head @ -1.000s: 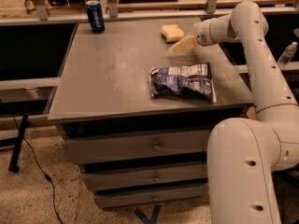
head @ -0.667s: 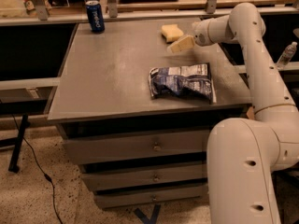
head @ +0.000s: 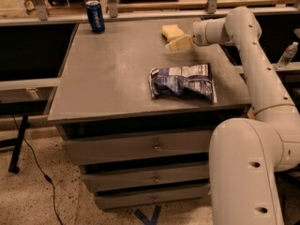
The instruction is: Move sponge near blue chip bag
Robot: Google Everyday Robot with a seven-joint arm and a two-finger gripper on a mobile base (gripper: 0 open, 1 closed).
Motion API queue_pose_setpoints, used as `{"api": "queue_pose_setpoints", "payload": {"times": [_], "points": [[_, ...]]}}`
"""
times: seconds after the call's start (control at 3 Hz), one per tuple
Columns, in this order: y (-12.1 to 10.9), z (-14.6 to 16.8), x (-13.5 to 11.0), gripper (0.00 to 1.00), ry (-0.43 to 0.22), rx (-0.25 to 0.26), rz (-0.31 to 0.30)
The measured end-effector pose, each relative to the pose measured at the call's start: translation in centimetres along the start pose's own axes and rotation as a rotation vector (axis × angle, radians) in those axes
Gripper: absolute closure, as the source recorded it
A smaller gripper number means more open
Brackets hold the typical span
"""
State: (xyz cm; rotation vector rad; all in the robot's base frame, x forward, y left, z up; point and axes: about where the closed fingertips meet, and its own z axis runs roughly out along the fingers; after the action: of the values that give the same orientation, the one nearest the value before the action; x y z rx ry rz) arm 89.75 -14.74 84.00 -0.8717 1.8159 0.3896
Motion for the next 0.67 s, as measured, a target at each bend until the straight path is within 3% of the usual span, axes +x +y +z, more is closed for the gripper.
{"api": "queue_pose_setpoints", "payload": {"times": [0.33, 0.67], "points": [[-0.27, 0.09, 0.26, 0.0, 0.0, 0.017, 0.028], [-0.38, 0.01, 0.5, 0.18, -0.004, 0.025, 0.053]]}}
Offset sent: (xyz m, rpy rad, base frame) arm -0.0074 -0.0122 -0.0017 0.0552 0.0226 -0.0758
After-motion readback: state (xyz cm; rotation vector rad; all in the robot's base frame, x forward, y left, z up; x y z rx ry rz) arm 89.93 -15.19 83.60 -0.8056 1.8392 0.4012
